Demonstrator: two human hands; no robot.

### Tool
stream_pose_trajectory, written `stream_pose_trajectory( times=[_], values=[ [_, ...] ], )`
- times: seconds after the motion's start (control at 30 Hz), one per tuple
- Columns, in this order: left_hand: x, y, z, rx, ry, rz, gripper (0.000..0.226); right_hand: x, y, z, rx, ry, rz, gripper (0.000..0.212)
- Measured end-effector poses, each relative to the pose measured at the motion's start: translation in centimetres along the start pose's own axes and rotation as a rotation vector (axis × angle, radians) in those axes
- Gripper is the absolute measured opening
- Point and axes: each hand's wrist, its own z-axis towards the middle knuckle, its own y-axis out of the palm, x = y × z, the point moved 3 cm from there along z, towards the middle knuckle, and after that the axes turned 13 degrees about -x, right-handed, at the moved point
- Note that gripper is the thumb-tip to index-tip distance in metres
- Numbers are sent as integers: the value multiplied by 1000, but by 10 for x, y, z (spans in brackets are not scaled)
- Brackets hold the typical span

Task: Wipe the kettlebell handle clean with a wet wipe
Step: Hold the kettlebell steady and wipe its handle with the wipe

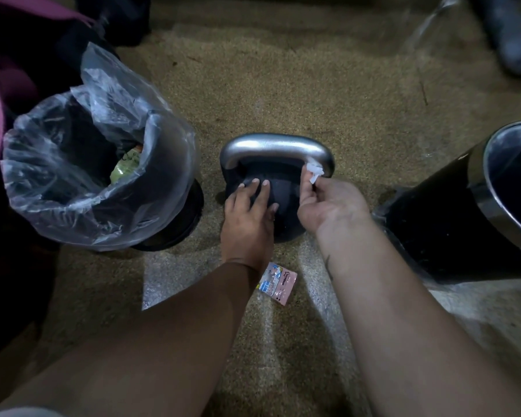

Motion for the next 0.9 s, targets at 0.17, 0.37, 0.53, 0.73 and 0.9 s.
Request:
stream_pose_trajectory(
  times=[0.17,0.37,0.53,0.73,0.9],
  values=[
    [-1,0,1,-4,-6,2,40,1,3,3,19,-6,1,33],
    [1,-2,1,-10,-7,-9,41,-2,3,-3,-4,6,-8,29],
    [0,-1,0,-19,-9,-2,41,0,3,-1,17,10,-3,29],
    [1,-1,2,-8,-2,12,40,-2,2,3,-11,23,-17,25],
    [0,-1,1,-22,-1,5,41,-3,-1,0,-27,18,-19,27]
  ],
)
